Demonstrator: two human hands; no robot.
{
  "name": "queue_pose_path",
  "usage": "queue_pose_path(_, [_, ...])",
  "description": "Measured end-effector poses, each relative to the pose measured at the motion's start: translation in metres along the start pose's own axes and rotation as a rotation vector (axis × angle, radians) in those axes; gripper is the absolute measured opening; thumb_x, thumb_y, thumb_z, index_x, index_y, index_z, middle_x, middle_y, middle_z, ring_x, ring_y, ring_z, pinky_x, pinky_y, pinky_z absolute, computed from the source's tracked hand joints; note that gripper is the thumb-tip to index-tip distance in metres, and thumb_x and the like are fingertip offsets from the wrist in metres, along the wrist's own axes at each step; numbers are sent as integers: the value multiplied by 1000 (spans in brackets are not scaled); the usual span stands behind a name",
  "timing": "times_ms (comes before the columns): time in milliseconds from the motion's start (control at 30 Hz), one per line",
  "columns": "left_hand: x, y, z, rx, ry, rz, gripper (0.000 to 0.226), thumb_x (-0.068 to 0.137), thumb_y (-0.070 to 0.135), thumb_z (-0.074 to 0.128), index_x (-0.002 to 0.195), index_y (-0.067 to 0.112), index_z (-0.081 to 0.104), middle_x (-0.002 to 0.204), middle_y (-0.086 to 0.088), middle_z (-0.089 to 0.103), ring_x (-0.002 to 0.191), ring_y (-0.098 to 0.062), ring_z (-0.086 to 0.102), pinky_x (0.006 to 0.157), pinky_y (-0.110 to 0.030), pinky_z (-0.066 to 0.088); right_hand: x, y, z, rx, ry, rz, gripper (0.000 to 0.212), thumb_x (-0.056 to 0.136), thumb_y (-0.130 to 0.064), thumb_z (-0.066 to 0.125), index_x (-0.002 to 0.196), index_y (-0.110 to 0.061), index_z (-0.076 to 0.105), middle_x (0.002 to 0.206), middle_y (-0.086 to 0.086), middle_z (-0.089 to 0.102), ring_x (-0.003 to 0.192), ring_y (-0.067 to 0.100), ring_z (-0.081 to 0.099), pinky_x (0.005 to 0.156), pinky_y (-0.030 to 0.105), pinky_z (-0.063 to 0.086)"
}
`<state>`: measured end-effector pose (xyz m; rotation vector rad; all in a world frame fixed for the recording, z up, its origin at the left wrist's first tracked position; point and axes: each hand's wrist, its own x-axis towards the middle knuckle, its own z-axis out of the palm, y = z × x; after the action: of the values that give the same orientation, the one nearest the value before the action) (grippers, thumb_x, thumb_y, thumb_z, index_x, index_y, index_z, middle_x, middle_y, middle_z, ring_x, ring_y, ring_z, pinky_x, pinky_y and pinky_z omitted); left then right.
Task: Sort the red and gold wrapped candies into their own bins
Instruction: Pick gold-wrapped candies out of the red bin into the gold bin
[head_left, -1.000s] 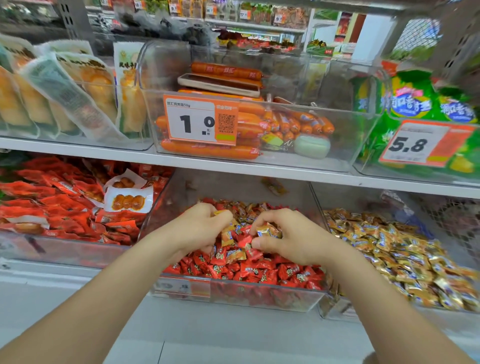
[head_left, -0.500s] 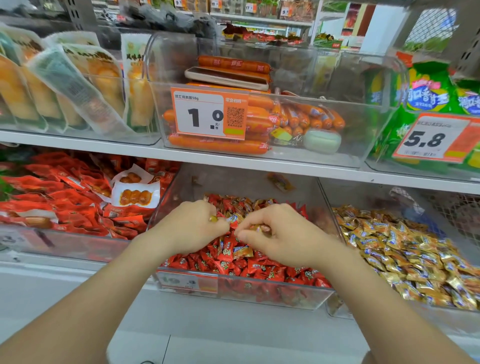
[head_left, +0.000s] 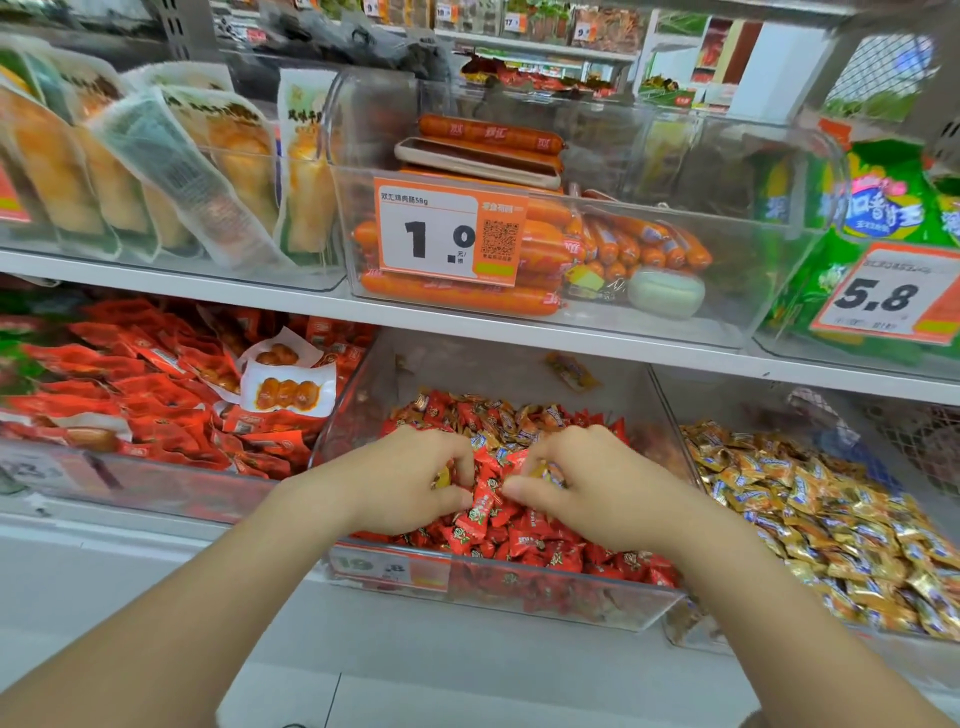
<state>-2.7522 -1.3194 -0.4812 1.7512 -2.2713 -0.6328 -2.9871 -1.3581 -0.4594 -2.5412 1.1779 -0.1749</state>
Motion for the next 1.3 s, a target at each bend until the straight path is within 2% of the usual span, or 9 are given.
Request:
queue_pose_path(200, [2,4,4,-37,-13,68,15,97,35,72,104,39,59,66,9,56,57,-3,50,55,-23,34,5,10,-8,58,167,81,34,104,-52,55,97,-21,69,58,3,60,61,2,54,56,18,37])
queue_pose_path(367, [2,12,9,47,3,75,9,100,31,63,106,30,70,70,21,60,76,3,56,58,-12,33,32,23,5,70,319,94,30,104,-45,58,109,-19,73,65,-8,56,76,16,51,70,32,35])
queue_pose_path(433, [3,13,11,96,4,56,13,101,30,61,102,26,73,82,17,65,88,-3,58,66,-20,38,43,25,6,80,314,104,29,105,-39,54,114,-18,72,69,-6,59,78,23,57,72,33,41])
queue_pose_path(633, [6,6,7,-69,161,-39,18,103,21,49,89,17,59,68,1,67,59,-17,63,58,-42,53,74,31,11,-49,191,158,47,103,-54,55,79,-14,57,74,4,58,77,29,60,72,40,50])
queue_pose_path(800, [24,-1,-2,-166,352,-146,27,108,31,45,95,8,51,79,-8,65,65,-20,61,54,-33,42,94,38,19,-128,82,94,24,106,-31,54,109,-14,72,103,9,69,103,30,65,85,36,53])
queue_pose_path(967, [57,-12,0,-160,311,-238,18,103,23,49,93,10,56,75,-6,62,61,-19,56,49,-29,36,99,27,15,-136,-195,36,38,107,-22,51,144,-25,61,126,3,69,101,12,54,80,19,33])
queue_pose_path(1033, [70,-20,5,-129,298,-259,18,98,24,48,88,15,59,81,-8,65,71,-26,63,58,-31,43,102,27,16,-131,-292,20,47,109,-28,52,156,-27,47,140,6,63,108,15,53,82,19,32])
queue_pose_path(1167, [87,-35,15,120,240,-225,27,100,37,53,97,15,68,103,-15,69,101,-39,66,85,-43,55,111,36,24,-178,-403,38,61,109,-37,54,164,-35,28,164,3,42,146,27,44,118,34,37])
queue_pose_path(1300, [101,-42,21,233,61,-216,30,101,39,60,116,14,66,120,-14,66,115,-37,63,91,-42,53,122,35,38,-273,-352,75,64,104,-22,54,160,-43,32,158,3,50,134,31,56,108,41,50])
